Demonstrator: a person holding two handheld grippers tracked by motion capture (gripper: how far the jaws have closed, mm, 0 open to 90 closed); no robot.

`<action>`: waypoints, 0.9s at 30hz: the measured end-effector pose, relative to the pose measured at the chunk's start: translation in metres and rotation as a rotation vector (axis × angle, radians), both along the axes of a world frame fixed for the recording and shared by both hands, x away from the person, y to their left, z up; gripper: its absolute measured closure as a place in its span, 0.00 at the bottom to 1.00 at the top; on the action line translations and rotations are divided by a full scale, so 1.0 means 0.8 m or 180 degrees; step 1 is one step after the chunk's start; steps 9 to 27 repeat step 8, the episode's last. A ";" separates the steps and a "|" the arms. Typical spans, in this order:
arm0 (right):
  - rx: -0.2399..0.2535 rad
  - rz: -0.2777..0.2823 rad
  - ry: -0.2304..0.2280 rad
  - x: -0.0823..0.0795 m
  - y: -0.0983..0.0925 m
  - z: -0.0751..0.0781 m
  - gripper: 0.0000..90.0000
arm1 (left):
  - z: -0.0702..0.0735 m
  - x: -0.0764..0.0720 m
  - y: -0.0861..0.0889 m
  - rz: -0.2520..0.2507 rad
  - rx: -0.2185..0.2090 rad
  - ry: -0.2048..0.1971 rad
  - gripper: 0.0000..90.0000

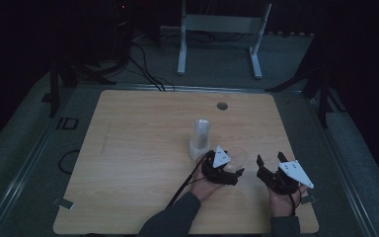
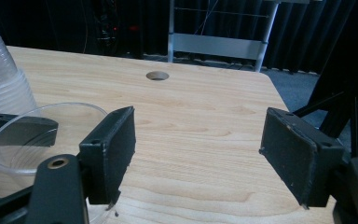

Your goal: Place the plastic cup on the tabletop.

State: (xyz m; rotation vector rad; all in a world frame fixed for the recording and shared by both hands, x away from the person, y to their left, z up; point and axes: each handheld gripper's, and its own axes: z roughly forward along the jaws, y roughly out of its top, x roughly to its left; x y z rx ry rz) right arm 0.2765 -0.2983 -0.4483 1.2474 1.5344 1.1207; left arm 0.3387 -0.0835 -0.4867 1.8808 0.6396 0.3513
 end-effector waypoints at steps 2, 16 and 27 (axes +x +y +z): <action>0.0000 -0.0001 0.0001 0.000 0.000 0.000 0.29 | 0.001 0.000 0.001 0.0005 0.0012 0.0000 0.16; 0.0006 -0.0002 0.0010 0.001 0.000 0.000 0.29 | 0.003 -0.004 0.006 0.0013 0.0036 -0.0017 0.16; 0.0006 -0.0002 0.0010 0.001 0.000 0.000 0.29 | 0.003 -0.004 0.006 0.0013 0.0036 -0.0017 0.16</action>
